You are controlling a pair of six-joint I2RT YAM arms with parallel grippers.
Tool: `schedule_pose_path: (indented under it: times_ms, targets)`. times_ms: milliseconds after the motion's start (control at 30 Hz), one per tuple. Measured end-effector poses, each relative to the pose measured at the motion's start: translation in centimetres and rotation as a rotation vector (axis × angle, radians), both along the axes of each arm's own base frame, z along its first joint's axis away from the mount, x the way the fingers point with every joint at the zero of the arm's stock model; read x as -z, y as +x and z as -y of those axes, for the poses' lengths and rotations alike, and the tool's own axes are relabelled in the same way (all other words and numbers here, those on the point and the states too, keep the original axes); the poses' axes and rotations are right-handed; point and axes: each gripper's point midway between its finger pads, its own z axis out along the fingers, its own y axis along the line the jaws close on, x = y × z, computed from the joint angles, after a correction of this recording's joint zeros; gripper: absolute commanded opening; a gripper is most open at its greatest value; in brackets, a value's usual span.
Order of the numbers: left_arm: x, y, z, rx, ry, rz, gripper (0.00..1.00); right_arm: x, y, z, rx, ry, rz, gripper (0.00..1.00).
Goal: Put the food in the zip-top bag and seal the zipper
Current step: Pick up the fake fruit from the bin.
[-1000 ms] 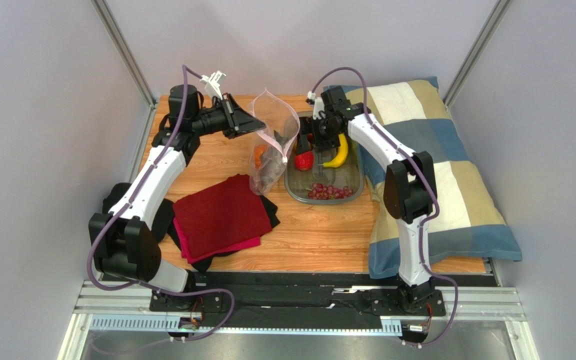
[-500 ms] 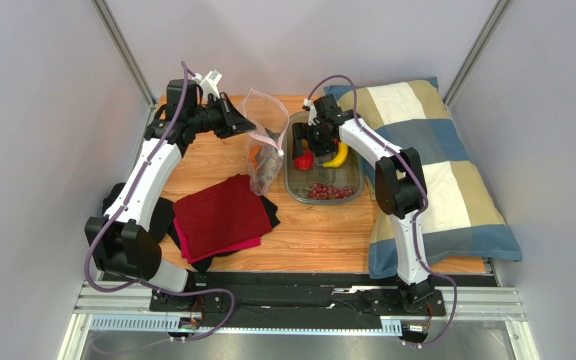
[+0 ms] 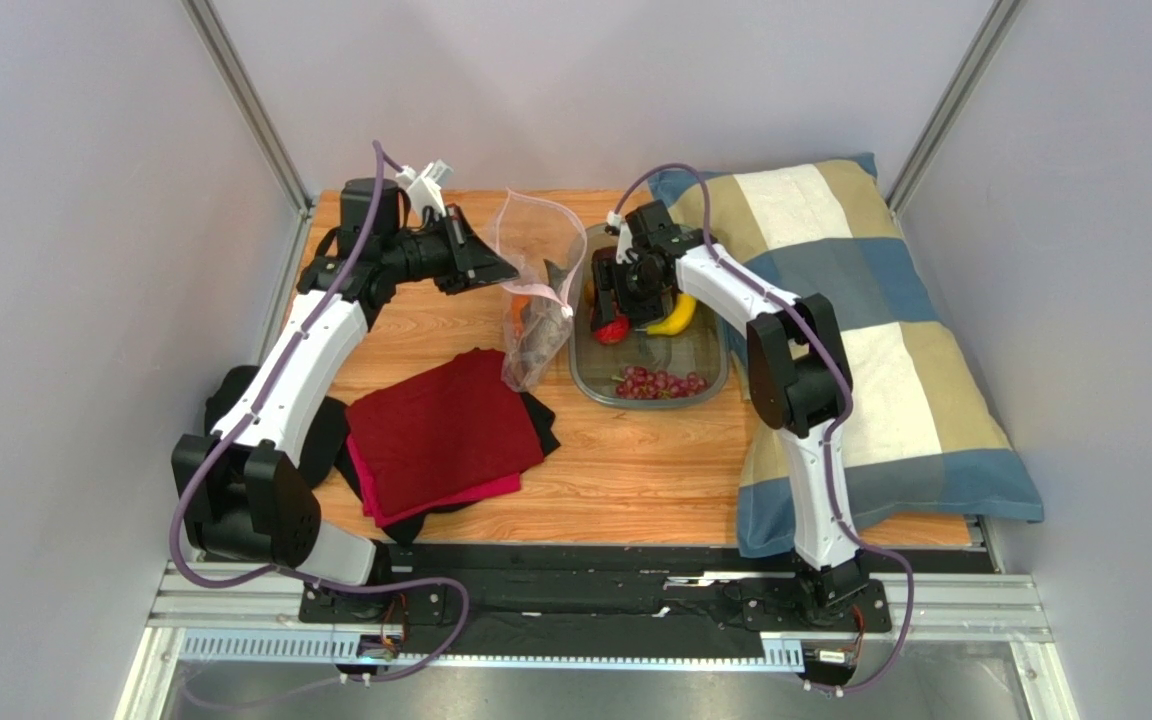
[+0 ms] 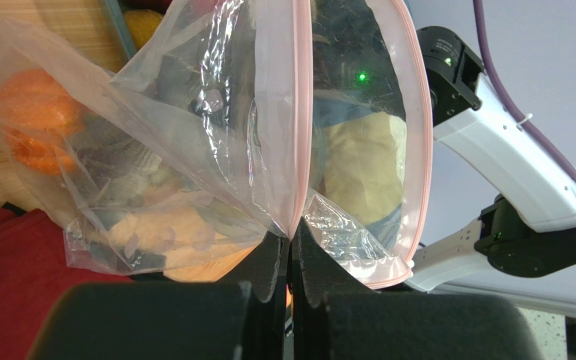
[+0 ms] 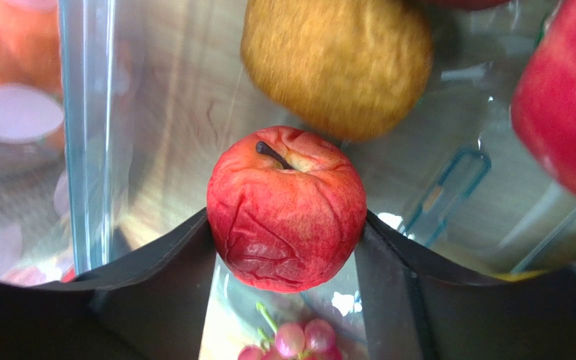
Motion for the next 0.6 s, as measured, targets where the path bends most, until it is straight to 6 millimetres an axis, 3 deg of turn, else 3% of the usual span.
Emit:
schedule_pose_path:
  times_ms: [167,300,433,500,600]
  targets:
    - [-0.5,-0.4,0.2,0.019,-0.015,0.026,0.0,-2.7,-0.5,0.6,-0.018,0.014,0.029,0.48]
    - [-0.5,-0.5,0.2,0.021,-0.016,0.025,0.0,-7.8,-0.5,2.0,-0.016,0.07,0.094,0.47]
    - [-0.6,-0.4,0.2,0.022,-0.016,0.025,0.0,-15.5,-0.6,3.8,-0.017,0.146,0.233,0.5]
    - [-0.6,-0.4,0.2,0.024,-0.017,0.021,0.0,-20.3,-0.9,4.6,-0.027,0.191,0.341,0.5]
    - [-0.6,-0.2,0.3,0.029,-0.017,0.01,0.0,-27.7,-2.6,4.1,-0.086,0.296,0.521,0.51]
